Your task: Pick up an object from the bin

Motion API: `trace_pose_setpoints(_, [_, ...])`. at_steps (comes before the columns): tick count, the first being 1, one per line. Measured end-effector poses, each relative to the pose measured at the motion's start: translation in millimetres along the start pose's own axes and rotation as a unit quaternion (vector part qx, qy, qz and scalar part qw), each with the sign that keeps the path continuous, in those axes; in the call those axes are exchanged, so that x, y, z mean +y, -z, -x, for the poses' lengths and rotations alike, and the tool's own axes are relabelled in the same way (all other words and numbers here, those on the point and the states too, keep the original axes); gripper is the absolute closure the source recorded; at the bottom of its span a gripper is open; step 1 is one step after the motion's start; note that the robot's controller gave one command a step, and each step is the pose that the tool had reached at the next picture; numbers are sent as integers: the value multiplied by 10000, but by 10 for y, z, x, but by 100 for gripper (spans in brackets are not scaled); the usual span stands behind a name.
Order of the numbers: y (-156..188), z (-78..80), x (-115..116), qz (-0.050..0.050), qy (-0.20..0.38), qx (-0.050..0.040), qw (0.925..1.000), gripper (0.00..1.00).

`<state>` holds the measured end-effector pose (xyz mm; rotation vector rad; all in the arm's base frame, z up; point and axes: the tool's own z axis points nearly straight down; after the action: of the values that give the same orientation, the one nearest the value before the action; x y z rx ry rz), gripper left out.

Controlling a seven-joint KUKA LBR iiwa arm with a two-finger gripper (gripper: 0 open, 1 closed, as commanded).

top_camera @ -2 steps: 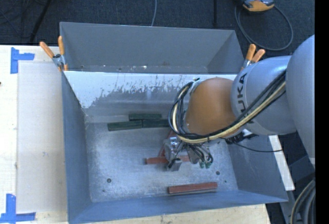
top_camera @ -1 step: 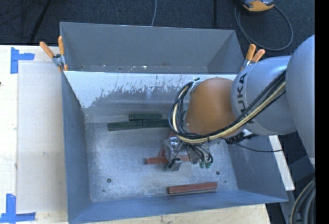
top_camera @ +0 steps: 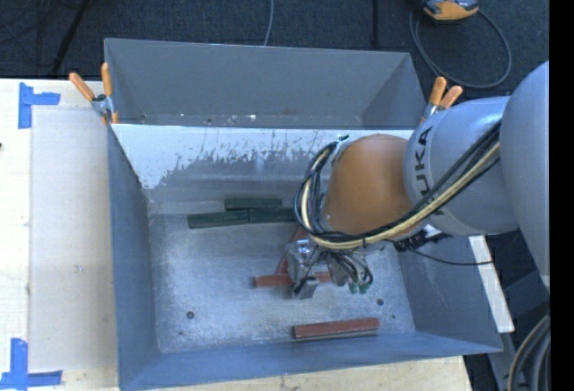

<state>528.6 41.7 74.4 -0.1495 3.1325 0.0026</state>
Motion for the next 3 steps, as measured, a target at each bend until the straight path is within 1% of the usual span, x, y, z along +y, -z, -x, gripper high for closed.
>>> trace_pose_setpoints(1, [347,219,146,-8,148,-11,9999,100])
trace_pose_setpoints(2, [441,159,87,2,319,101,9994,100])
trace_pose_setpoints(3, [1415,177,-39,-3,0,27,10000,100])
